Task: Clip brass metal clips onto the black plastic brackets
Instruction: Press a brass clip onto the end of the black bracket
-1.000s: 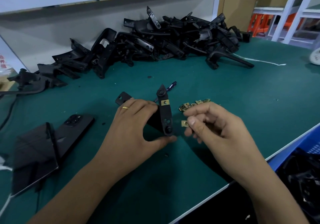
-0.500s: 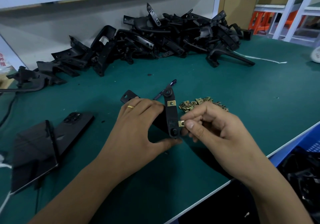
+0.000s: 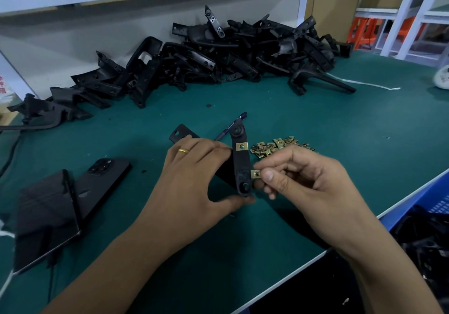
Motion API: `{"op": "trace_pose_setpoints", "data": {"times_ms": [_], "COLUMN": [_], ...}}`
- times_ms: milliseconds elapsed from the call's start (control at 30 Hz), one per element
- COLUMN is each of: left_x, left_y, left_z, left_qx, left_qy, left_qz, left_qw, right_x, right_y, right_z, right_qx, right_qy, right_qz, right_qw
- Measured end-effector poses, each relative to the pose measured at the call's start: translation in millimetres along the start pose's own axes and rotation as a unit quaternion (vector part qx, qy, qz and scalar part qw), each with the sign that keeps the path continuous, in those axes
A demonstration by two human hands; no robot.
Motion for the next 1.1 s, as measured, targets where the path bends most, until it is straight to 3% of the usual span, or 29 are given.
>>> {"op": "trace_pose_setpoints", "data": {"times_ms": [600,1100], "left_x": [0.2,-0.6], "left_y": [1.7,14.8], "left_z": [0.8,-2.3], "left_qx": [0.012,-0.013], "left_qy": [-0.003,0.0], "left_qz": [0.01,0.051], "left_qw": [1.0,0.999], "right_x": [-0.3,2.9], "right_y": [-1.5,3.9], "right_z": [1.7,5.6], "right_qx": [-0.042,0.006], "right_qy": [0.006,-0.026], "right_qz": [-0.005,0.038], "right_qw": [0.999,0.999]}}
Point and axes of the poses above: each hand's wrist, its own x-axis towards the middle knuckle, its own z-axis out of the palm, y = z × x, the point moved 9 cm from there along x, towards the middle knuckle, and after that the axes turned 14 degrees about x, right-handed, at the moved point
